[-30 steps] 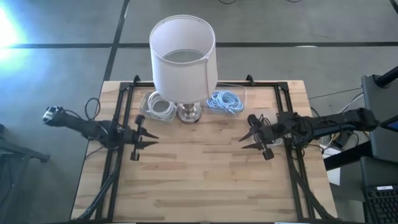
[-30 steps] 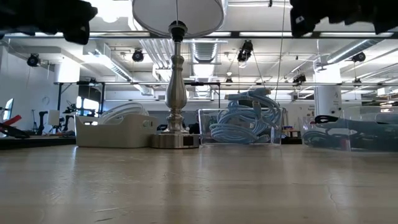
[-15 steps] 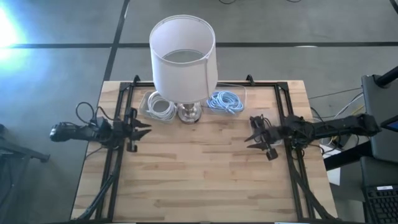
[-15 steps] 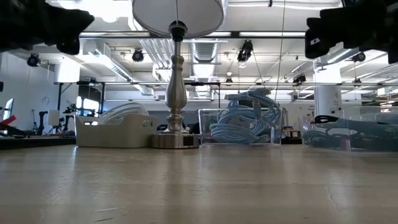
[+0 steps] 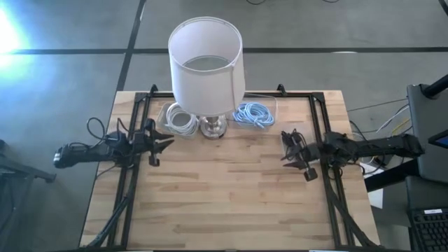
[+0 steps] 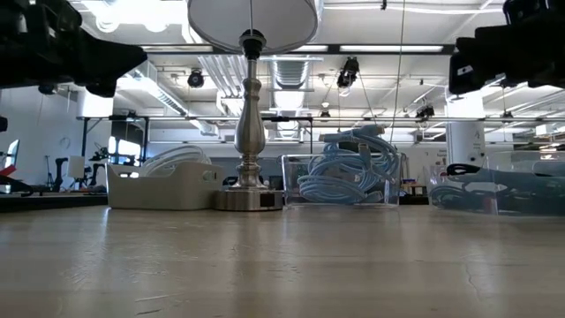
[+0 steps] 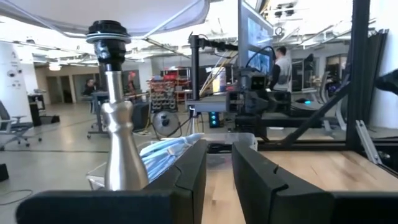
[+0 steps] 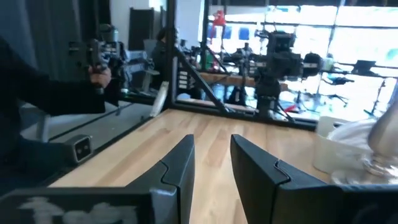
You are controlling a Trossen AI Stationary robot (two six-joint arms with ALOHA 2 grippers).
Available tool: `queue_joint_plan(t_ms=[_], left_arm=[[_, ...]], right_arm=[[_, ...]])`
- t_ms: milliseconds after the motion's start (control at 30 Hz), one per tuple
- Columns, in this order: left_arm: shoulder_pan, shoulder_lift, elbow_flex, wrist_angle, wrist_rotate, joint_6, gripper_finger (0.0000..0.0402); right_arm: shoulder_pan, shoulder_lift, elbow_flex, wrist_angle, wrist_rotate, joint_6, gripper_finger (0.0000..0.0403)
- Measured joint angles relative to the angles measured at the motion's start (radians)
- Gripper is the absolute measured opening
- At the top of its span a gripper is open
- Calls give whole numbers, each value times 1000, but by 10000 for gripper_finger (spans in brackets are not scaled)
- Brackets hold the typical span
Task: Pick & Place USB Port
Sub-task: Return to Home Position
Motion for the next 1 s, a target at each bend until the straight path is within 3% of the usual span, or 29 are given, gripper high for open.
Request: queue_joint_plan(t_ms=[333,433,533,1000], left_arm=[[13,0,-1,-18,-19,10,81],[16,-1,-1,-35,-63,23,81],[20,-2,-1,-44,-114,27,81],[25,-1,-2,-138,-132,32,81]], right_arm=[[-47,-296,-1,-310,180,5,94],[-47,-370,-2,-424,309,5,97],[-49,-367,-3,-418,440,-3,100],[-51,-361,-3,-415,450,-24,79]])
